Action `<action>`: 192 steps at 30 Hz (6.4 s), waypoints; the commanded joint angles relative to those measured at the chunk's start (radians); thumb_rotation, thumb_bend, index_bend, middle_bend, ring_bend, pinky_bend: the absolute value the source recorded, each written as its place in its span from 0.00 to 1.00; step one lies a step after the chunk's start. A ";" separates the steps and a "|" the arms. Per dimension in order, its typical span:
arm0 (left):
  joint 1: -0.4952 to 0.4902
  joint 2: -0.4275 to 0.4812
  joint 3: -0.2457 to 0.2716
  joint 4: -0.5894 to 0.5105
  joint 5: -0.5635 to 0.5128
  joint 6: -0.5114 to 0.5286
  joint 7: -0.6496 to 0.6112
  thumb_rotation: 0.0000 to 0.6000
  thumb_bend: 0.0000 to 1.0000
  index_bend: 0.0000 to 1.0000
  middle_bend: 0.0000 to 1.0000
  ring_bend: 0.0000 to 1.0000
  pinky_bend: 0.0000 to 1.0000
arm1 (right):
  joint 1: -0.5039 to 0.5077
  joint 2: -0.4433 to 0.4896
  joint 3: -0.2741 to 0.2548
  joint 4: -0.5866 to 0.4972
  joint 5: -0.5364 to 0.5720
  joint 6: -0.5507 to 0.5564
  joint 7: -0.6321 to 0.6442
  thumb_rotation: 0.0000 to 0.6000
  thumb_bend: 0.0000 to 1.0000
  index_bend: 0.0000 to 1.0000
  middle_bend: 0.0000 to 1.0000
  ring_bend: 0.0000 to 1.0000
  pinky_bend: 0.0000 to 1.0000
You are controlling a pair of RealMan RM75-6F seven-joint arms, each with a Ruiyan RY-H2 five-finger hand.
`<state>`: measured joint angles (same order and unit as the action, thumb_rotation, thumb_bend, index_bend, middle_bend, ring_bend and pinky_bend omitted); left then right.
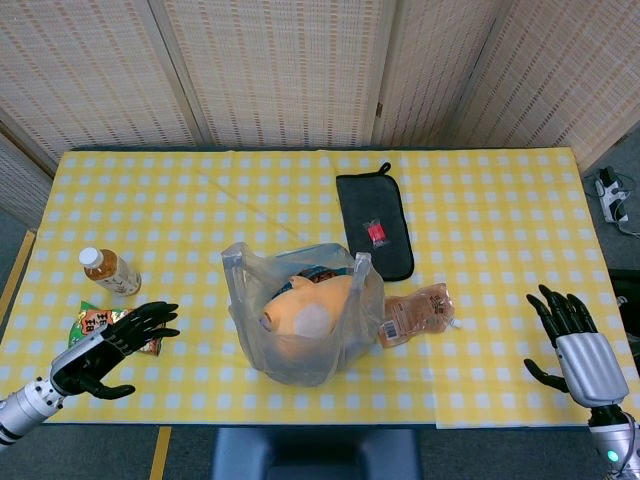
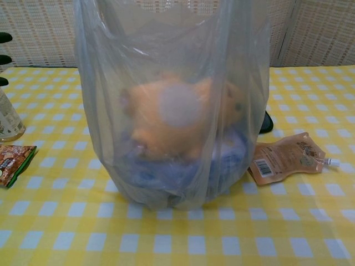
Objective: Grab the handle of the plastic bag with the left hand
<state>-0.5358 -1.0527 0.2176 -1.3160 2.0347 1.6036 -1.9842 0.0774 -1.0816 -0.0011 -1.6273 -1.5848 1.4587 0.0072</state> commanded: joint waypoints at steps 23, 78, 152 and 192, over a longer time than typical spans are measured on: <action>-0.220 -0.069 0.020 0.089 -0.085 -0.071 -0.216 1.00 0.20 0.03 0.00 0.00 0.06 | 0.011 0.008 0.015 0.010 0.045 -0.033 0.028 1.00 0.27 0.00 0.00 0.00 0.00; -0.439 -0.091 -0.040 -0.144 -0.153 -0.210 -0.117 1.00 0.20 0.08 0.00 0.00 0.09 | 0.010 0.022 0.012 0.015 0.035 -0.029 0.058 1.00 0.27 0.00 0.00 0.00 0.00; -0.595 -0.254 -0.201 -0.242 -0.258 -0.414 -0.006 1.00 0.19 0.05 0.05 0.00 0.05 | 0.005 0.051 -0.006 0.019 -0.001 -0.019 0.120 1.00 0.27 0.00 0.00 0.00 0.00; -0.599 -0.122 -0.246 -0.483 -0.377 -0.452 0.102 1.00 0.27 0.46 0.59 0.43 0.61 | -0.005 0.058 -0.011 0.019 -0.018 0.004 0.134 1.00 0.27 0.00 0.00 0.00 0.00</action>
<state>-1.1492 -1.1962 -0.0149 -1.7565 1.6964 1.1741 -1.9419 0.0722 -1.0232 -0.0117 -1.6082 -1.6023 1.4632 0.1410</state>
